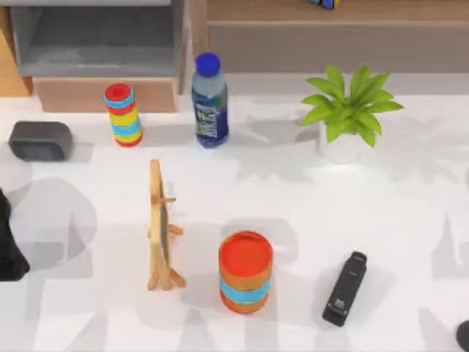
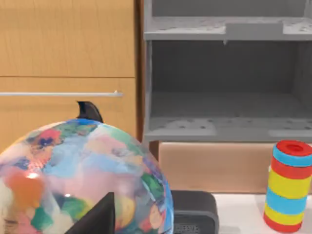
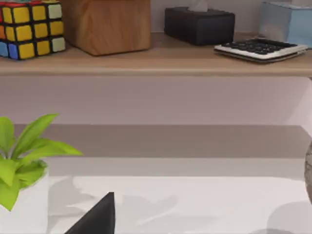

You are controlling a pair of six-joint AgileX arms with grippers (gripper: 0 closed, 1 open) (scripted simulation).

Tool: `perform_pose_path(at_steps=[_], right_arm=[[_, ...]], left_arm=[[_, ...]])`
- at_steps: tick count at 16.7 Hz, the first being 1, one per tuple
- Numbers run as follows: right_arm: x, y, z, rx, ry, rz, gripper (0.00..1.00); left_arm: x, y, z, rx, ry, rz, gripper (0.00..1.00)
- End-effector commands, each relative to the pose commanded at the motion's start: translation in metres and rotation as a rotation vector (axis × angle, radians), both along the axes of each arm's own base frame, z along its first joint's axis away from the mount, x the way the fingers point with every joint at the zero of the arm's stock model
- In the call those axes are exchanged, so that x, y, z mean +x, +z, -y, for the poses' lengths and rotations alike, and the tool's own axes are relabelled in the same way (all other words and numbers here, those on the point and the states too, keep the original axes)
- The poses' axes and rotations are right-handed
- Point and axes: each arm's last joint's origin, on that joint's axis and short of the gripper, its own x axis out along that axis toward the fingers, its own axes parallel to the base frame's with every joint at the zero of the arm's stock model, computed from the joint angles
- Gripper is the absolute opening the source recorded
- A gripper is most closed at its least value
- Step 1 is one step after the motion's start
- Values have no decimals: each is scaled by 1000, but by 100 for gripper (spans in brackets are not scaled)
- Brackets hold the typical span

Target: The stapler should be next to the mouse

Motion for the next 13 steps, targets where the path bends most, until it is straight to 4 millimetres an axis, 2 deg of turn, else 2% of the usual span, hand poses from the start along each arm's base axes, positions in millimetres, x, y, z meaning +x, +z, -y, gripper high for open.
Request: perform_pose_path(at_steps=[3, 6, 10, 13], right_arm=[[0, 1, -1, 8, 5, -9, 100], [2, 14, -5, 79, 44, -92, 100], [16, 40, -19, 235, 111, -338, 100], [39, 59, -39, 352, 127, -598, 100]], left_arm=[[0, 0, 0, 0, 0, 0, 100], [0, 0, 0, 0, 0, 0, 100], [0, 0, 0, 0, 0, 0, 100], [0, 0, 0, 0, 0, 0, 100]])
